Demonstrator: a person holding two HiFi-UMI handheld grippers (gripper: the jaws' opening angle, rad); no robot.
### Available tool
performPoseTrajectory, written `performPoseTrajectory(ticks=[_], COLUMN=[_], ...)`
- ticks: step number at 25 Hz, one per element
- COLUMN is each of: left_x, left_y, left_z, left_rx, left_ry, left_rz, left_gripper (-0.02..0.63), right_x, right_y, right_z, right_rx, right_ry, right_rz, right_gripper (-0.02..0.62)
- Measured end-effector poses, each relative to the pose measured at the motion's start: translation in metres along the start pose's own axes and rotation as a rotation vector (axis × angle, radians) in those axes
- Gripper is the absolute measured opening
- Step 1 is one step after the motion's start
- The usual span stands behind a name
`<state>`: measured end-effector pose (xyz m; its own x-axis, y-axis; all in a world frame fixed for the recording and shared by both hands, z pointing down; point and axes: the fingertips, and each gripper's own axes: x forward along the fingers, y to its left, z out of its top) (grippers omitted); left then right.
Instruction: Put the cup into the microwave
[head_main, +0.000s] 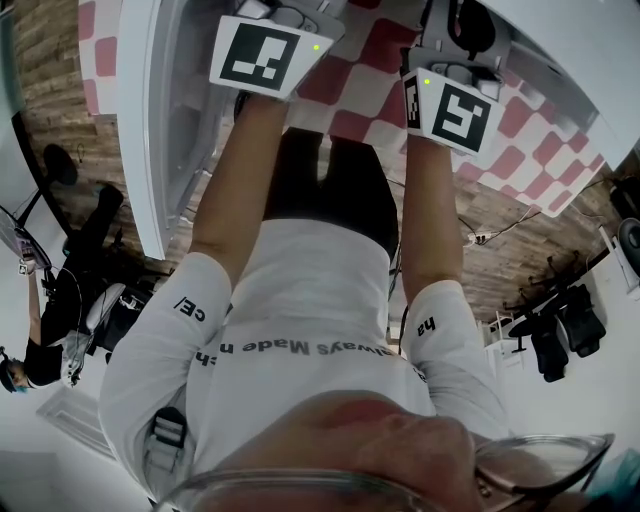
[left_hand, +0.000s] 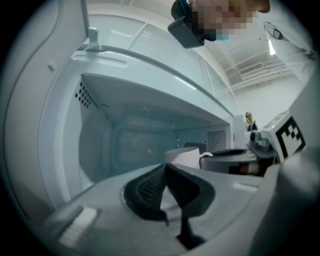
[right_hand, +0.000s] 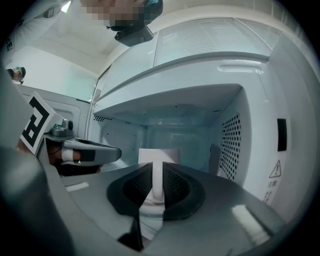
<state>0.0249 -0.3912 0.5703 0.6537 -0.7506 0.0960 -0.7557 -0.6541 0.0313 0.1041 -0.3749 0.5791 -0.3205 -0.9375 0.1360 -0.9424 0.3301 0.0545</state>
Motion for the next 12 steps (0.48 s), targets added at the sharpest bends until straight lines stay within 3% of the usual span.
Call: performPoseTrajectory(ticks=[12], left_x=[-0.0010], left_y=[-0.0040], left_z=[0.0046], left_rx=[0.002], left_ry=[-0.002], left_rz=[-0.001], left_gripper=[0.005], right_x=[-0.0018], right_y=[-0.0026], right_z=[-0.0088], right_rx=[-0.033], right_ry=[-0.006], right_rz=[-0.012], right_gripper=[0.041])
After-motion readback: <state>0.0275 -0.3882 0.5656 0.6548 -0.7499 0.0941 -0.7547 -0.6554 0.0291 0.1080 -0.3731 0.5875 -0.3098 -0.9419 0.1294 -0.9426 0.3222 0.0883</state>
